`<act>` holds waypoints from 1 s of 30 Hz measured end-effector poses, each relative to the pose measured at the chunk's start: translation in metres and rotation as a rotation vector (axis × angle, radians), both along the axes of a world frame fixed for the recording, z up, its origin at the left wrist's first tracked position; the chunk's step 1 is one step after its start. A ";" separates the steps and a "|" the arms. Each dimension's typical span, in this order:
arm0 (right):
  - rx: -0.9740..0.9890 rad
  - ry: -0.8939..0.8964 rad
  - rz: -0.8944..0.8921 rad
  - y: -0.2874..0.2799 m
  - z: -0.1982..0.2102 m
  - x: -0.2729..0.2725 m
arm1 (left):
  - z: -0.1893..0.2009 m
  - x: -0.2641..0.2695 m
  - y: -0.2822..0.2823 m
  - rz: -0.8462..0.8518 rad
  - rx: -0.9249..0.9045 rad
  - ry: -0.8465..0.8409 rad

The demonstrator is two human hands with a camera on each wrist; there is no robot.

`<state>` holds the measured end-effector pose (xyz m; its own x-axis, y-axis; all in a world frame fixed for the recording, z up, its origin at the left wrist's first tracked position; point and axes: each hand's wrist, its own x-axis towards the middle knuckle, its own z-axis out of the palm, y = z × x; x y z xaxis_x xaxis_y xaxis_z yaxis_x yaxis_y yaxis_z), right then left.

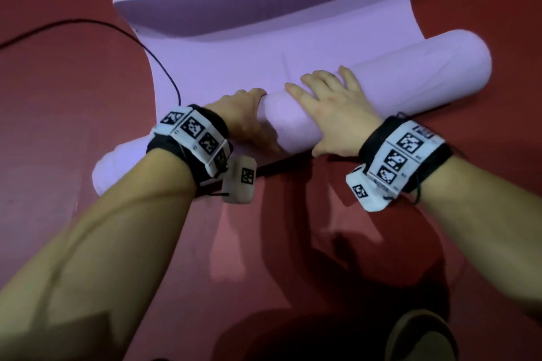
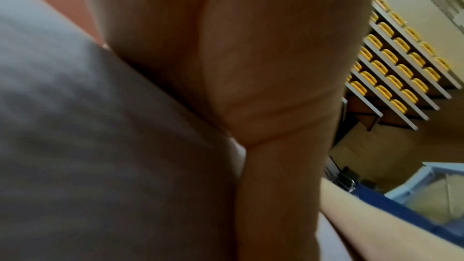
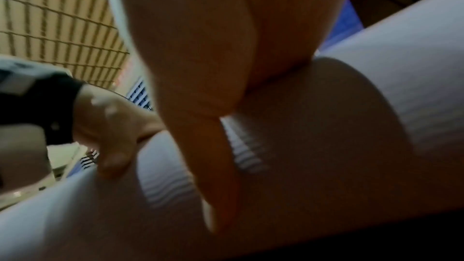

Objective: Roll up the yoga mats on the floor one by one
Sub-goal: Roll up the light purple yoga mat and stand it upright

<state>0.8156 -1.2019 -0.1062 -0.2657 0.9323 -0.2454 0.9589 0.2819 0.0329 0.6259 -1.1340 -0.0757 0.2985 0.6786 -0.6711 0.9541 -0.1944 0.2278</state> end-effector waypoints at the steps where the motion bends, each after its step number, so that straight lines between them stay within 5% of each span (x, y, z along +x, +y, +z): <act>1: 0.040 -0.001 -0.001 -0.003 -0.004 -0.001 | 0.000 -0.001 0.001 -0.010 -0.017 -0.012; 8: -0.039 0.031 -0.028 0.018 0.001 -0.001 | -0.019 -0.002 -0.030 -0.077 0.329 0.029; 13: -0.106 0.067 -0.020 0.037 0.008 0.000 | -0.015 -0.001 -0.006 -0.064 0.253 0.031; 19: 0.088 0.003 -0.012 0.017 -0.009 0.000 | -0.010 0.000 0.013 -0.046 0.174 0.017; 30: -0.090 0.053 -0.035 0.060 0.012 0.000 | -0.026 0.003 -0.001 -0.089 0.430 0.047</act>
<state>0.8153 -1.1419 -0.0939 -0.2485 0.9159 -0.3152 0.9678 0.2480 -0.0424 0.6290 -1.1354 -0.1019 0.3444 0.8721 -0.3475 0.9367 -0.3440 0.0652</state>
